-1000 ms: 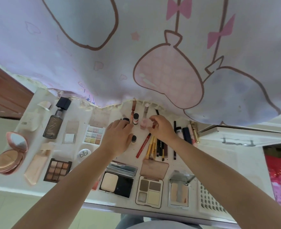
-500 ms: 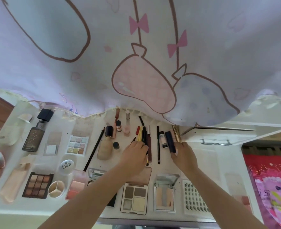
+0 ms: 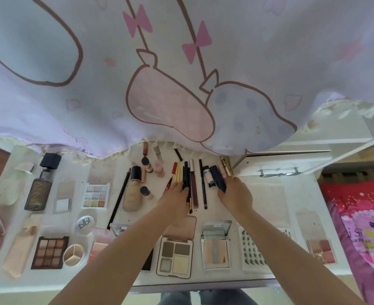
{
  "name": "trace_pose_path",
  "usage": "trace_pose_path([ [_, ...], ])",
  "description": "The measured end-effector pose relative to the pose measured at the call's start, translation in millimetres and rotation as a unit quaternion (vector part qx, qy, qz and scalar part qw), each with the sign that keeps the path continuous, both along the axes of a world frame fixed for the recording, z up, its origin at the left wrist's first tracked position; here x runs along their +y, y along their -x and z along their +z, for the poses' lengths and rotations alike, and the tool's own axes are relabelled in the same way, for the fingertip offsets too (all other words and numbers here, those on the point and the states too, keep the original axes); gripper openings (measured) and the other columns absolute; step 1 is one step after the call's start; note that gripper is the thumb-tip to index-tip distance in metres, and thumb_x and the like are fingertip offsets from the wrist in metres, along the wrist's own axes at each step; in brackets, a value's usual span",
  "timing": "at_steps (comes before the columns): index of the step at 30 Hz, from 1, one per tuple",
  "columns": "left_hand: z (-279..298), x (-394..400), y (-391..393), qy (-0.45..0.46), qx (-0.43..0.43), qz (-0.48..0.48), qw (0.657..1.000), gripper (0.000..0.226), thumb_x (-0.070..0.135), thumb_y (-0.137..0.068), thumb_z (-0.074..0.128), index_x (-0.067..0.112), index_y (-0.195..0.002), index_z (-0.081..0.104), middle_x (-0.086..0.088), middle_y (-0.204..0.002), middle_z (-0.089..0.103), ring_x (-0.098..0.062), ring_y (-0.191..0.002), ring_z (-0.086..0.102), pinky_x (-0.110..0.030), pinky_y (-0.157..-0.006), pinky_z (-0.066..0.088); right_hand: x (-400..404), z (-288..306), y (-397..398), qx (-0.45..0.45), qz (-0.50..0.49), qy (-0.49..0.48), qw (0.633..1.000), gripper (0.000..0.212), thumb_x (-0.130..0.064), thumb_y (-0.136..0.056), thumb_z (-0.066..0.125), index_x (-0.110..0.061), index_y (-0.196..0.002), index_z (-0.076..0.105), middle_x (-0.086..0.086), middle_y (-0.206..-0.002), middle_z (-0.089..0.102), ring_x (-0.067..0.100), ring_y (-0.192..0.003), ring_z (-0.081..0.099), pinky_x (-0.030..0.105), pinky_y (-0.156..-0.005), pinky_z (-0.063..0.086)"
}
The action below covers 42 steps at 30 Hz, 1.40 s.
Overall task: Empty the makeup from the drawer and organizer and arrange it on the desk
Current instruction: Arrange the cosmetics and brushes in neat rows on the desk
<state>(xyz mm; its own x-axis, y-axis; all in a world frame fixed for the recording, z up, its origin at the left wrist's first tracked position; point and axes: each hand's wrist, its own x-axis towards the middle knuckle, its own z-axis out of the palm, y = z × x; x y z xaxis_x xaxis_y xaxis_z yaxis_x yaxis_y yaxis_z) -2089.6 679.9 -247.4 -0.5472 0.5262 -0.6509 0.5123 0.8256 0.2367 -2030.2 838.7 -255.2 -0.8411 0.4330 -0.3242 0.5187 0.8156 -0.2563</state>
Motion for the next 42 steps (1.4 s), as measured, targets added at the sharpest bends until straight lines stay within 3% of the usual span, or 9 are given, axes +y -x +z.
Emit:
trace_pose_path([
  [5, 4.4, 0.5, 0.4, 0.005, 0.001, 0.003, 1.000, 0.056, 0.023, -0.098, 0.034, 0.008, -0.146, 0.010, -0.011, -0.156, 0.004, -0.026, -0.144, -0.001, -0.034, -0.117, 0.007, -10.4, 3.1, 15.8, 0.051, 0.118, -0.025, 0.991, 0.034, -0.027, -0.091, 0.047, -0.006, -0.117, 0.054, 0.010, -0.122, 0.054, 0.025, -0.112, 0.052, 0.033, -0.089, 0.045],
  [11, 5.4, -0.2, 1.1, 0.004, 0.007, -0.001, 1.000, 0.054, 0.023, -0.098, 0.035, 0.008, -0.146, 0.015, -0.012, -0.155, 0.006, -0.026, -0.144, 0.000, -0.033, -0.117, 0.007, -21.7, 5.5, 35.2, -0.003, 0.134, -0.011, 0.991, 0.024, -0.010, -0.093, 0.041, -0.003, -0.114, 0.051, 0.011, -0.107, 0.062, 0.023, -0.097, 0.061, 0.024, -0.067, 0.042],
  [18, 25.2, 0.0, -0.9, -0.141, 0.048, 0.153, 0.977, 0.039, 0.024, -0.097, 0.037, 0.009, -0.133, 0.043, -0.008, -0.139, 0.042, -0.021, -0.129, 0.037, -0.030, -0.103, 0.034, -12.9, 24.4, 16.3, 0.101, -0.052, 0.177, 0.978, 0.012, -0.013, -0.084, 0.059, -0.003, -0.090, 0.056, 0.011, -0.086, 0.062, 0.020, -0.075, 0.057, 0.027, -0.065, 0.046],
  [22, 43.8, 5.3, -6.6, -0.302, -0.116, 0.361, 0.875, 0.037, 0.028, -0.096, 0.042, 0.013, -0.128, 0.051, -0.001, -0.126, 0.057, -0.017, -0.118, 0.049, -0.023, -0.095, 0.037, -11.4, 52.2, -7.6, 0.174, -0.108, 0.389, 0.898, 0.020, -0.002, -0.081, 0.062, -0.017, -0.071, 0.053, 0.004, -0.070, 0.060, 0.003, -0.053, 0.059, 0.011, -0.051, 0.047],
  [27, 54.8, 8.4, -14.0, -0.447, -0.216, 0.407, 0.767, 0.014, 0.019, -0.094, 0.048, 0.017, -0.087, 0.059, -0.008, -0.084, 0.046, -0.012, -0.078, 0.043, -0.013, -0.064, 0.038, -17.5, 68.0, -17.7, 0.187, -0.080, 0.442, 0.874, 0.027, 0.009, -0.079, 0.060, -0.015, -0.067, 0.058, 0.001, -0.070, 0.060, -0.001, -0.048, 0.058, 0.010, -0.057, 0.050],
  [34, 79.2, 12.8, -15.2, -0.523, -0.297, 0.519, 0.607, 0.019, 0.018, -0.098, 0.037, 0.016, -0.085, 0.050, -0.003, -0.079, 0.057, -0.013, -0.071, 0.055, -0.025, -0.069, 0.044, -16.4, 85.6, -17.7, 0.216, -0.114, 0.448, 0.860, 0.022, 0.003, -0.085, 0.054, -0.015, -0.074, 0.058, 0.003, -0.070, 0.062, 0.003, -0.054, 0.059, 0.009, -0.053, 0.049],
  [36, 91.9, 10.0, -12.5, -0.492, -0.263, 0.490, 0.670, 0.014, 0.021, -0.099, 0.034, 0.015, -0.096, 0.046, -0.002, -0.074, 0.054, -0.010, -0.058, 0.054, -0.023, -0.061, 0.046, -13.3, 97.8, -10.0, 0.223, -0.115, 0.419, 0.873, 0.019, -0.004, -0.089, 0.052, -0.018, -0.076, 0.055, 0.002, -0.074, 0.060, 0.008, -0.059, 0.056, 0.008, -0.048, 0.046],
  [39, 108.4, 6.0, -7.3, -0.434, -0.079, 0.328, 0.835, 0.020, 0.023, -0.099, 0.031, 0.015, -0.114, 0.043, 0.003, -0.064, 0.043, 0.000, -0.044, 0.042, -0.013, -0.046, 0.036, -11.1, 124.2, 9.7, 0.188, -0.067, 0.380, 0.903, 0.018, -0.022, -0.094, 0.045, -0.019, -0.077, 0.053, -0.001, -0.073, 0.058, 0.009, -0.059, 0.052, 0.012, -0.047, 0.043],
  [42, 125.6, 3.9, -4.0, -0.379, 0.050, 0.160, 0.910, 0.028, 0.022, -0.100, 0.029, 0.006, -0.121, 0.037, 0.005, -0.065, 0.038, -0.005, -0.055, 0.037, -0.015, -0.052, 0.032, -12.1, 149.4, 24.1, 0.138, -0.031, 0.352, 0.925, 0.038, -0.038, -0.095, 0.036, -0.015, -0.071, 0.054, -0.002, -0.063, 0.055, 0.010, -0.053, 0.048, 0.018, -0.052, 0.038],
])
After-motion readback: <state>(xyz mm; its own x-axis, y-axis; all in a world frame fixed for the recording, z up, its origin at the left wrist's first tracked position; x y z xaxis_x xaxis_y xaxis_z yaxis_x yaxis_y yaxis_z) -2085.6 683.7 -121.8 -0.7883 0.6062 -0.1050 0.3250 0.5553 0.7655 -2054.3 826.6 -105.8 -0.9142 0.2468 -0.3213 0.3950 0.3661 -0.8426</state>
